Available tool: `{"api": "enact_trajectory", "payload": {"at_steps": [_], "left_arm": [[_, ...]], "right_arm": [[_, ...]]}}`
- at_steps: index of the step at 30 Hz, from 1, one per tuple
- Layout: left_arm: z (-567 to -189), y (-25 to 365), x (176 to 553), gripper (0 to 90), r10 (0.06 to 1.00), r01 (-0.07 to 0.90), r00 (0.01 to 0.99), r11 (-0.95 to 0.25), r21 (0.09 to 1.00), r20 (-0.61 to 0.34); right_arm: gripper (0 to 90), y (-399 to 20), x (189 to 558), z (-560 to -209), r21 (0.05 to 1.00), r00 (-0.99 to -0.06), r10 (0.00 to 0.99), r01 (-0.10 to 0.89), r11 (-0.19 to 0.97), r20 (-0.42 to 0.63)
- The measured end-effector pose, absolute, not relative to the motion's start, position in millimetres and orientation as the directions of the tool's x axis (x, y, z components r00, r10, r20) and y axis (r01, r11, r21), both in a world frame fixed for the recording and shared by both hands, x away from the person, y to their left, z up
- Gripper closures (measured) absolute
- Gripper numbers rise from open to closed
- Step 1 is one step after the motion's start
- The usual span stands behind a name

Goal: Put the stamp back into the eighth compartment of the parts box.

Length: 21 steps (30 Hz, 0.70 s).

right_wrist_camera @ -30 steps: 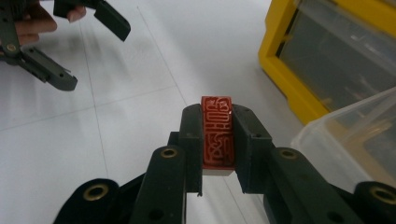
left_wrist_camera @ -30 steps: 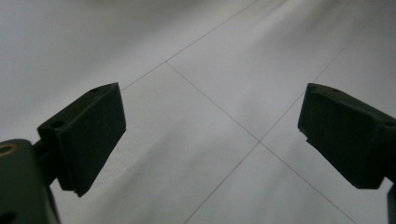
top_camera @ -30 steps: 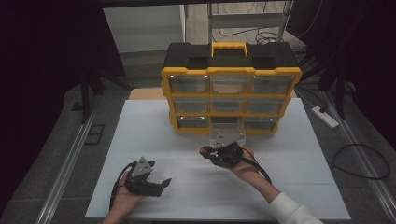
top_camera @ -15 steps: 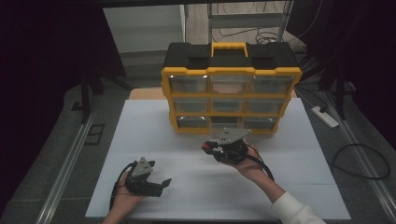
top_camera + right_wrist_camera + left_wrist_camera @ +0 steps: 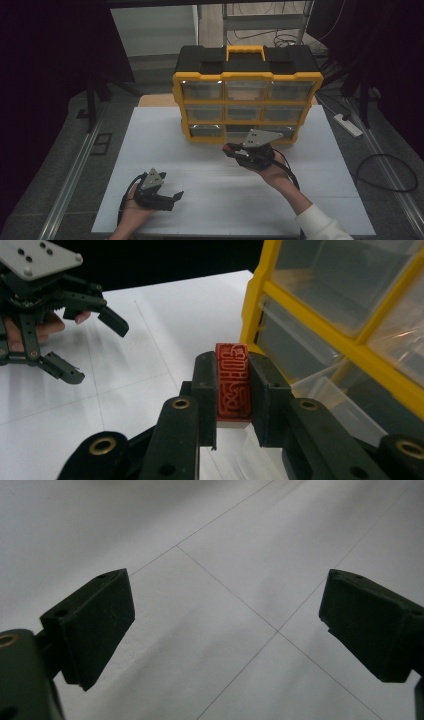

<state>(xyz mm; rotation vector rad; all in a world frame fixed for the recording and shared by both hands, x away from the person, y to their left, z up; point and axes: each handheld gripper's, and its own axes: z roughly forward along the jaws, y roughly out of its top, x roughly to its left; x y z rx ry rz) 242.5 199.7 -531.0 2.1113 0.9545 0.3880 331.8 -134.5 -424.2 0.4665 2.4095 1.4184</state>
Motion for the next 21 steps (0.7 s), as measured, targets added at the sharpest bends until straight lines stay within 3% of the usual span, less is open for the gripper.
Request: {"api": "enact_trajectory", "payload": {"at_steps": [21], "left_arm": [[-531.0, 199.4, 242.5, 7.7, 0.737, 0.501, 0.675, -0.423, 0.755, -0.035]], "right_arm": [[75.3, -159.7, 342.2, -410.0, 0.902, -0.858, 0.502, 0.125, 0.413, -0.110]]}}
